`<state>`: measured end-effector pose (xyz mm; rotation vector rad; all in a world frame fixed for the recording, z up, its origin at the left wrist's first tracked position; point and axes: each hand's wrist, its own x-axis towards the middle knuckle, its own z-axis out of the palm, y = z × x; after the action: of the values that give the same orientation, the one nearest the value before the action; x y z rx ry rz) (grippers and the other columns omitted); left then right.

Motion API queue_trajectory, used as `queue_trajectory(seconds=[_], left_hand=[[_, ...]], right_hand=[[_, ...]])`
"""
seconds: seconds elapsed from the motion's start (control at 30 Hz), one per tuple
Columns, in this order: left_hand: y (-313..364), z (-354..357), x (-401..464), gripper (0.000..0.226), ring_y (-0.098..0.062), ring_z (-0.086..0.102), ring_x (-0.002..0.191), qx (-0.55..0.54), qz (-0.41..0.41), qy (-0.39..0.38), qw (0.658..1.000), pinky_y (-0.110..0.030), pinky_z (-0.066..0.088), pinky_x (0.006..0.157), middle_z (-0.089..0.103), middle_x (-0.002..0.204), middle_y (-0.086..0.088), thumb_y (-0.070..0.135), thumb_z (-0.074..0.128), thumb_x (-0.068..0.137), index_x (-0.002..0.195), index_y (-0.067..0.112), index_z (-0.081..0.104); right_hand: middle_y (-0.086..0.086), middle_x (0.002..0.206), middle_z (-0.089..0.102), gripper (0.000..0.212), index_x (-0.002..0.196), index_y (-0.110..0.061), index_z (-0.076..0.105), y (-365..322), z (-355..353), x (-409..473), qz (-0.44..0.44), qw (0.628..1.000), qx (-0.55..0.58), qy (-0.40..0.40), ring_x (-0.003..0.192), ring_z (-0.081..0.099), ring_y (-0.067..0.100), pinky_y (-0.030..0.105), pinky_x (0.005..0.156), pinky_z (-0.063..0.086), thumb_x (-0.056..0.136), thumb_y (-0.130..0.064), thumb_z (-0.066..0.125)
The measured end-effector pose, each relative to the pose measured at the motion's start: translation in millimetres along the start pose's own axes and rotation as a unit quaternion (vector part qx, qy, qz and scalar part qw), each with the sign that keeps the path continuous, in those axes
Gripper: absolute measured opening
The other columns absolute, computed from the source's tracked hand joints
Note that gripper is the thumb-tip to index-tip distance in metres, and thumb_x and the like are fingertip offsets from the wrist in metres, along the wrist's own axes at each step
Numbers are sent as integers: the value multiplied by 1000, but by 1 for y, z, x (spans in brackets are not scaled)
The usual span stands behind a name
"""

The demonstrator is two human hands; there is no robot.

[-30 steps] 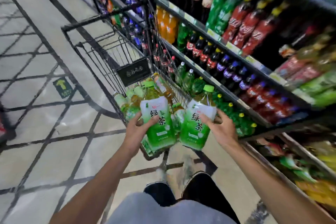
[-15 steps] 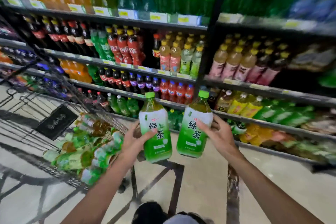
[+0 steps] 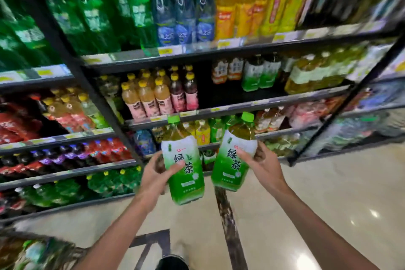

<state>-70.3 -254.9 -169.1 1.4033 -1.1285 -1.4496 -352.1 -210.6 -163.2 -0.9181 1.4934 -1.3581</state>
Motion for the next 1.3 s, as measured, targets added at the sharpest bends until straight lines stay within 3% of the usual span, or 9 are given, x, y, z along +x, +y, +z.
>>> queue_trajectory(seconds=[0.1, 0.3, 0.4, 0.53, 0.67, 0.8, 1.0, 1.13, 1.3], left_hand=[[6, 33, 30, 52, -11, 75, 90, 8, 1, -22, 1000, -19, 57, 69, 80, 98, 6, 22, 87, 70, 117, 19, 65], [28, 96, 111, 74, -17, 72, 105, 25, 5, -93, 995, -37, 59, 87, 76, 113, 0, 26, 91, 63, 129, 19, 57], [38, 127, 148, 66, -11, 68, 107, 49, 17, -112, 992, -28, 55, 86, 72, 114, 4, 14, 92, 70, 125, 22, 56], [53, 169, 191, 61, 11, 63, 90, 86, 57, -157, 982, -6, 49, 69, 67, 105, 10, 2, 90, 70, 113, 22, 53], [59, 204, 219, 72, -14, 68, 106, 95, 63, -159, 981, -15, 54, 77, 72, 111, -1, 1, 93, 64, 123, 18, 56], [61, 237, 245, 86, -15, 69, 109, 117, 76, -147, 979, -30, 55, 92, 74, 115, 0, 21, 99, 48, 124, 17, 61], [60, 285, 261, 68, -4, 68, 102, 152, 87, -82, 981, -20, 52, 85, 74, 108, 5, 3, 97, 58, 114, 21, 64], [62, 313, 262, 67, -3, 69, 100, 147, 87, -30, 985, -17, 54, 84, 74, 107, 4, 0, 95, 61, 115, 22, 63], [63, 335, 259, 68, -3, 70, 98, 118, 86, 28, 989, -27, 55, 89, 74, 105, 5, 11, 98, 58, 114, 27, 62]], right_hand=[[-6, 98, 79, 32, 107, -19, 69, -6, -28, 21, -3, 1000, 7, 23, 93, 74, 9, 18, 73, 56, 78, -15, 83], [1, 103, 79, 44, 116, -10, 69, -16, -71, 74, -14, 996, -16, 90, 97, 75, 18, 30, 80, 61, 76, -13, 86], [3, 105, 78, 54, 118, -13, 67, -23, -94, 102, -6, 994, -45, 103, 98, 75, 22, 37, 82, 61, 70, -15, 91], [1, 99, 79, 60, 117, -19, 64, -28, -116, 138, -18, 987, -70, 141, 90, 76, 18, 25, 62, 58, 65, -15, 94], [5, 102, 78, 74, 122, -15, 62, -25, -141, 170, -24, 984, -71, 161, 90, 76, 22, 25, 60, 57, 56, -26, 96], [1, 113, 76, 84, 127, -21, 59, -21, -172, 216, -48, 986, -72, 142, 106, 72, 19, 45, 92, 59, 53, -36, 97], [-14, 119, 69, 77, 119, -52, 52, -28, -222, 289, -108, 984, -121, 68, 115, 66, 8, 34, 97, 54, 58, -36, 95], [-28, 122, 59, 81, 126, -50, 44, -33, -251, 331, -157, 969, -188, 14, 113, 59, -8, 13, 90, 50, 67, -25, 93], [-19, 130, 58, 82, 137, -30, 47, -21, -263, 378, -180, 962, -203, -39, 123, 56, 0, 18, 101, 48, 69, -26, 93]])
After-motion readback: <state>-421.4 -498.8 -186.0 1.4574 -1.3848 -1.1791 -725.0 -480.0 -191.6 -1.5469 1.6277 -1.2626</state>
